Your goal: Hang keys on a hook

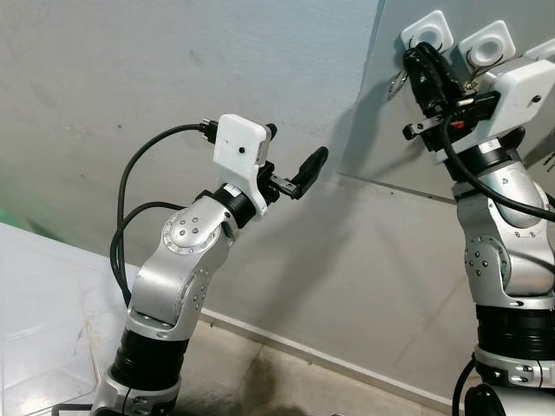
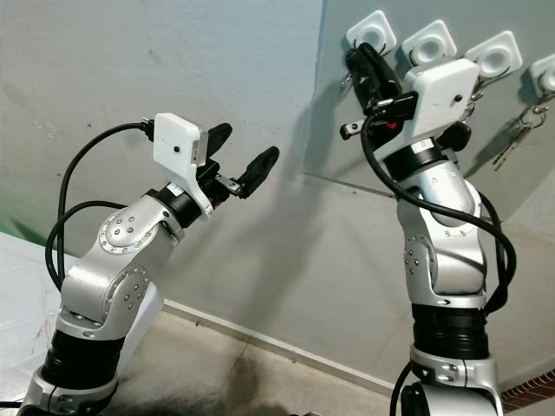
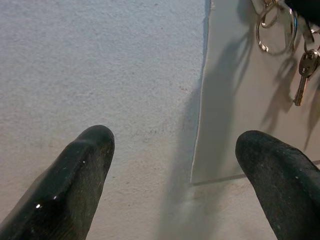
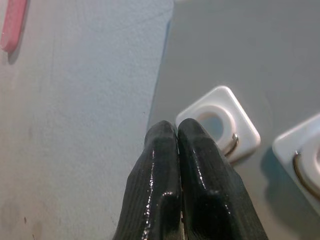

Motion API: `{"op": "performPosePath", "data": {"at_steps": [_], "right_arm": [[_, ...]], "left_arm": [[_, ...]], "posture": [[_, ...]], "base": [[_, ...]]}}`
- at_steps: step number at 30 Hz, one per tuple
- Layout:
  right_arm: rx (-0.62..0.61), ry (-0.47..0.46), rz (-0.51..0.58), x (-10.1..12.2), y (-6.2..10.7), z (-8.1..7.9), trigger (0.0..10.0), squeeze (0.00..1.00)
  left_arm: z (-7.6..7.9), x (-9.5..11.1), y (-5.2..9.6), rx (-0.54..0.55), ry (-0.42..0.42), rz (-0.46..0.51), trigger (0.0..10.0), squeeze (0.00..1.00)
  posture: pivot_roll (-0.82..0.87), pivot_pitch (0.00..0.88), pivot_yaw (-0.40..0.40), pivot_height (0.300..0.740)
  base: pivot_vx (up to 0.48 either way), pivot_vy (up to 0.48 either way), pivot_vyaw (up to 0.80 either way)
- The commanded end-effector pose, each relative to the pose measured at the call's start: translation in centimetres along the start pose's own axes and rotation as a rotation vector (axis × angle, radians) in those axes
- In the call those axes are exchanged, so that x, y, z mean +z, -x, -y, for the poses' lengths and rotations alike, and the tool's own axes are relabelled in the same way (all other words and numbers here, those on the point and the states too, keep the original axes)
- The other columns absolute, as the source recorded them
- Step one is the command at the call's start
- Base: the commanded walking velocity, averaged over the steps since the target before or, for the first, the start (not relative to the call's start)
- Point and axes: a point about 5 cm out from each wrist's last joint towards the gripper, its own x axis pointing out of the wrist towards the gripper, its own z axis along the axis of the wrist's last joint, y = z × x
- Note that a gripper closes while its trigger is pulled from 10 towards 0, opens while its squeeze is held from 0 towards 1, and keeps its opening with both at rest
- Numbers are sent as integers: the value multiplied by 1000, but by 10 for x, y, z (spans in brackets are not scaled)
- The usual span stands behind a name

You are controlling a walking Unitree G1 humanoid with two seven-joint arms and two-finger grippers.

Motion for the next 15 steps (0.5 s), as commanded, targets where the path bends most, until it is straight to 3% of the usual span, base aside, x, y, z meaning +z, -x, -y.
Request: {"op": "performPosePath", "data": {"at_steps": [1,5,7,15], "right_arm": [[-68,2,33,6,7,10,10000,0],[-122,-27,18,2,16,16,10000,0],[-190,-114,5,-7,29,20,10000,0],[-207,-205,-17,-17,38,15,10000,0]], "left_arm": [[0,6,0,-1,-5,17,10000,0],[0,6,0,-2,0,15,10000,0],[0,6,-1,-3,3,15,10000,0],[0,6,-2,-7,7,15,10000,0]], "posture": [[23,67,-18,702],[21,69,-16,702],[20,68,-14,702],[18,68,-8,702]], "base": [[0,0,0],[0,0,0],[0,0,0],[0,0,0]]}}
